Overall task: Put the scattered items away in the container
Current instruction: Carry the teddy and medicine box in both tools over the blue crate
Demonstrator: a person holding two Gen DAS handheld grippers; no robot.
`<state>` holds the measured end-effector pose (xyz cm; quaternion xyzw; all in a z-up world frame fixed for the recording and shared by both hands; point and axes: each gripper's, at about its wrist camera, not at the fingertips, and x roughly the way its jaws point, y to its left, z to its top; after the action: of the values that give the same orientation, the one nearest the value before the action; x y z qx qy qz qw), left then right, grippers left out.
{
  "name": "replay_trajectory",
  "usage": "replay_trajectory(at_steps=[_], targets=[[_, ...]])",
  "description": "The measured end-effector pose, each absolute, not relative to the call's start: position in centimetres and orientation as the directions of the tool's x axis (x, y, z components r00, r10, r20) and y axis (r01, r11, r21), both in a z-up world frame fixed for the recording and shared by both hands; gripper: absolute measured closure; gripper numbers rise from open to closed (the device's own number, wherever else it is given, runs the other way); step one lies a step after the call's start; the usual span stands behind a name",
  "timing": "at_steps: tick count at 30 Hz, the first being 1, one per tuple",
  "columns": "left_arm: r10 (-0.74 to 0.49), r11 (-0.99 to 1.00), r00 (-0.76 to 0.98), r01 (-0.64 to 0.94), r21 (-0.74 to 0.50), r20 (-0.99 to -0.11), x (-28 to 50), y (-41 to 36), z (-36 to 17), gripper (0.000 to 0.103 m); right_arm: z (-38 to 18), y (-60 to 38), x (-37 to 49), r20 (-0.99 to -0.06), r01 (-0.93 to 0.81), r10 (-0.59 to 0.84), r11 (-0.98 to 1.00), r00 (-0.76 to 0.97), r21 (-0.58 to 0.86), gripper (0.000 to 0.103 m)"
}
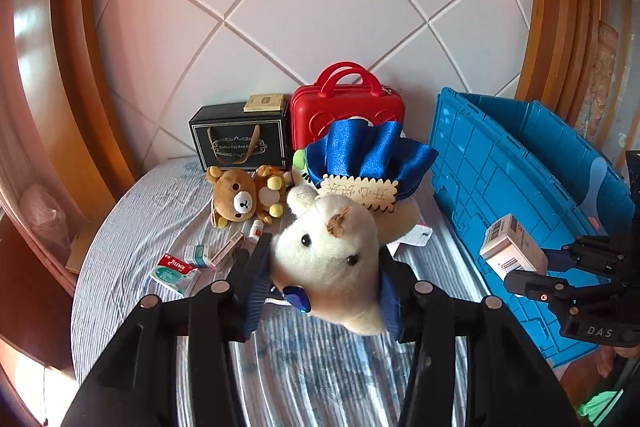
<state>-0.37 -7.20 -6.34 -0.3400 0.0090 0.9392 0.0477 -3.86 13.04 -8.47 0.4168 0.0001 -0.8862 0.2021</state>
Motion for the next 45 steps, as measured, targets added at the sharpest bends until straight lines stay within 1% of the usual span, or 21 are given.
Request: replay_trajectory(at_steps=[6, 14, 20, 29, 45], targets=[[0.099, -0.993, -0.781, -0.121, -0.006, -0.616, -0.6, -3.9, -4.2, 0.057, -5.6, 16.2, -3.5, -0.695, 0.346, -0.364, -0.922, -0.621, 0.174, 0.068], [0.147, -0.983, -0.788, -0.185, 0.002, -0.598, -1.1, 2.1, -2.8, 0.057, -2.8, 21.8, -2.3, -0.647, 0.306, -0.348, -0.935, -0.679, 0.182, 0.068], [0.185, -0.973, -0.800, -0.231, 0.008, -0.571, -1.2, 6.6, -1.1, 0.057, -2.1, 26.8, -1.4, -0.632, 0.249, -0.312, -0.950, -0.710, 0.189, 0.068], [0.238, -0.950, -0.796, -0.309, 0.036, -0.557, -2.1, 13.5, 0.3, 0.057, -1.4, 33.9, -0.6, -0.599, 0.164, -0.260, -0.964, -0.757, 0.212, 0.068], [0.291, -0.904, -0.774, -0.415, 0.103, -0.562, -4.5, 23.4, 1.6, 0.057, -1.9, 43.9, -0.4, -0.574, 0.024, -0.168, -0.968, -0.801, 0.250, 0.068]])
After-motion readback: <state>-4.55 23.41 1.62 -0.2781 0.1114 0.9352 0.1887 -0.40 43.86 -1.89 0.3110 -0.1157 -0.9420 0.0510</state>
